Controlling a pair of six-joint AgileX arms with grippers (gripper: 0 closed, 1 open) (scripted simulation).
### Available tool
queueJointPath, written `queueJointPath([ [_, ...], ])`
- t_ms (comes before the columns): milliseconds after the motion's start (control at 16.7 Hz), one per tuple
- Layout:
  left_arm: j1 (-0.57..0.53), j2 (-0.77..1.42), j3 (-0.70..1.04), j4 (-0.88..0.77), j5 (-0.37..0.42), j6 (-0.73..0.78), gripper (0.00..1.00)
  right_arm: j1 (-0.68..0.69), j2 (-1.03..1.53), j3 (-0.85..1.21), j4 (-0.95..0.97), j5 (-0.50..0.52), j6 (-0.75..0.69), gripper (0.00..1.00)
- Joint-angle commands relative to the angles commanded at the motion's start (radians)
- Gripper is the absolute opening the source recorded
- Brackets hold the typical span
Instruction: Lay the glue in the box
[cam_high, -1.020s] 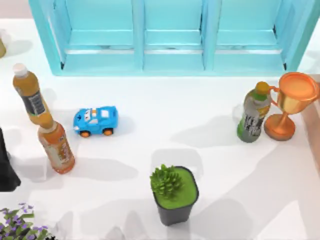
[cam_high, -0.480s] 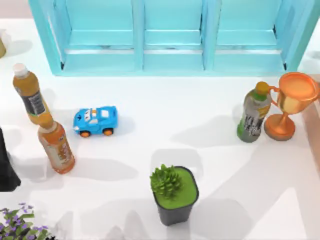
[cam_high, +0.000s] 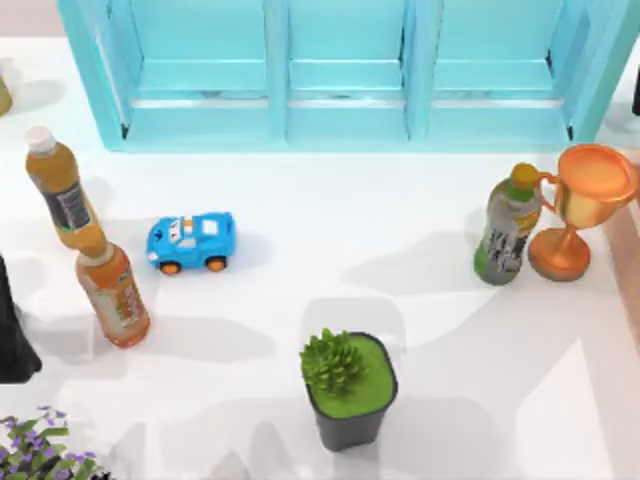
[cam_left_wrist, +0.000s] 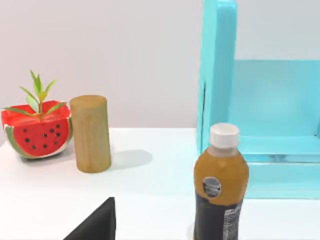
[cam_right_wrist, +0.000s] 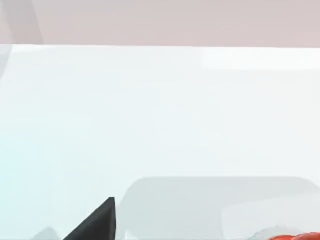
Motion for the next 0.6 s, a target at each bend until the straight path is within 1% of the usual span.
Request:
queueJointPath([
  [180,0.0,0.0,0.0,0.0,0.0,0.0,1.0,0.018,0.054,0.009,0.039,0.014,0.008,1.0],
  [420,0.0,0.0,0.0,0.0,0.0,0.0,1.0,0.018,0.054,0.008,0.04,0.014,0.008,1.0],
  [600,0.0,0.0,0.0,0.0,0.0,0.0,1.0,0.018,0.054,0.008,0.04,0.014,0.008,0.77],
])
